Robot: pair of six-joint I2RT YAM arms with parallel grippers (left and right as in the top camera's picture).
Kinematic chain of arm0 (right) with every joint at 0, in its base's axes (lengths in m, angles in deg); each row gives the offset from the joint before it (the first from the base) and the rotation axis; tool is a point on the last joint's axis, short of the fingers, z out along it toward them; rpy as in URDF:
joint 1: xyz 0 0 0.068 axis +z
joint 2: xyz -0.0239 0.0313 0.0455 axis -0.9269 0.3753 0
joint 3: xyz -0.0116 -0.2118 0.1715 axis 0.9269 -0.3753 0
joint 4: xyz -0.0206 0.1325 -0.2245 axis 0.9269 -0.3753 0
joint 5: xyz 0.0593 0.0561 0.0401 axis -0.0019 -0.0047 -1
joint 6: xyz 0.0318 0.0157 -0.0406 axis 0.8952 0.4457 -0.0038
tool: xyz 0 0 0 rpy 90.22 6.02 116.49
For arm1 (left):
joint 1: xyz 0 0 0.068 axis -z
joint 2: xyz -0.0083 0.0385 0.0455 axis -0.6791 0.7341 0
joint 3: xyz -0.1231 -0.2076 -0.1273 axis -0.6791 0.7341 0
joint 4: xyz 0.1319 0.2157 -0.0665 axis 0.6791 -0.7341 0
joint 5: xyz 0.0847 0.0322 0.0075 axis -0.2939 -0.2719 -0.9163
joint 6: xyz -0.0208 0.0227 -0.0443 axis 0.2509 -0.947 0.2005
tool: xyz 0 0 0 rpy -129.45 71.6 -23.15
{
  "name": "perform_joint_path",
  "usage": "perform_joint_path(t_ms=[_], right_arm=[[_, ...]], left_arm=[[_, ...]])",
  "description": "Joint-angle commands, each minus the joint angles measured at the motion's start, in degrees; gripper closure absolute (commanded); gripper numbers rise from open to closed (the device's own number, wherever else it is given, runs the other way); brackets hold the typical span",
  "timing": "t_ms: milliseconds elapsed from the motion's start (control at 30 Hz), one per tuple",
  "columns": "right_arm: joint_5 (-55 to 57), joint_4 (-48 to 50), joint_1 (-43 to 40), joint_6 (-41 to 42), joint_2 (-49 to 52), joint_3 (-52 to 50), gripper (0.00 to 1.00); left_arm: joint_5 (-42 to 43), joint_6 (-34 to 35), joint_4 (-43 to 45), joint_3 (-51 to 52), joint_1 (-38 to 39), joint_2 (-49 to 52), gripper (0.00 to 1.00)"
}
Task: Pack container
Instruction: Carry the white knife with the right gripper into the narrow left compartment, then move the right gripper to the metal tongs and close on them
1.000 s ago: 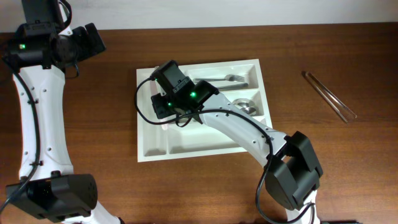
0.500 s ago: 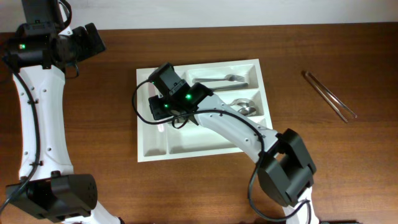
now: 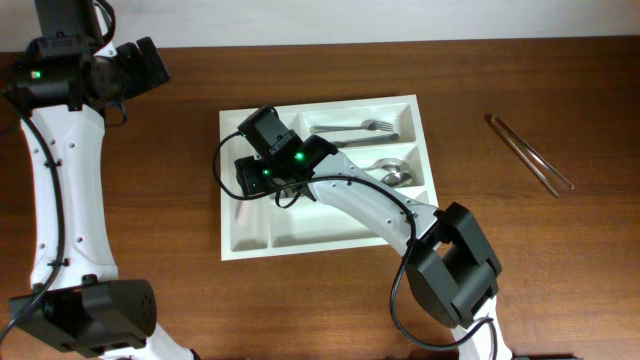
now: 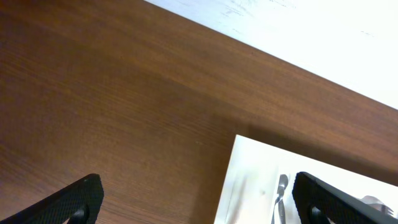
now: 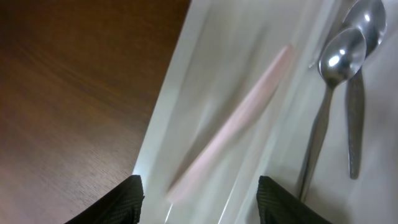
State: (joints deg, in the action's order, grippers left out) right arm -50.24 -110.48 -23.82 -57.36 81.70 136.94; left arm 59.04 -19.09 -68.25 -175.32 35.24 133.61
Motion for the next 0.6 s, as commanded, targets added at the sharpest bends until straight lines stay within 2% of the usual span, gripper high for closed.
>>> perform_joint_path(t_ms=[0,167,367,400,433,500,567], right_arm=[[-2.5,0.2,-0.6,0.0,0.3,2.1,0.4],[-3.0,-5.7,-4.9,-2.3,-0.9,6.6,0.41],[3.1,-22.1,-18.5,-13.7,-5.6,13.0,0.38],[6.5,-28.0,-23.2,-18.0,-6.6,14.4,0.32],[8.3,-31.0,-25.9,-20.7,-7.0,15.1,0.23],[11.6,-37.4,-32.9,-28.0,-7.2,16.2,0.11],[12.5,-41.8,-39.1,-32.5,-7.2,16.2,0.08]], left_arm=[[-0.4,-0.7,0.1,-0.1,-0.2,0.1,0.01],[-0.4,-0.7,0.1,-0.1,-0.2,0.1,0.01],[-0.4,-0.7,0.1,-0.1,-0.1,0.1,0.01],[-0.4,-0.7,0.1,-0.1,-0.2,0.1,0.01],[-0.4,-0.7,0.1,-0.1,-0.2,0.1,0.01],[-0.4,-0.7,0.1,-0.1,-0.2,0.1,0.01],[-0.4,-0.7,0.1,-0.1,-0.2,0.1,0.01]])
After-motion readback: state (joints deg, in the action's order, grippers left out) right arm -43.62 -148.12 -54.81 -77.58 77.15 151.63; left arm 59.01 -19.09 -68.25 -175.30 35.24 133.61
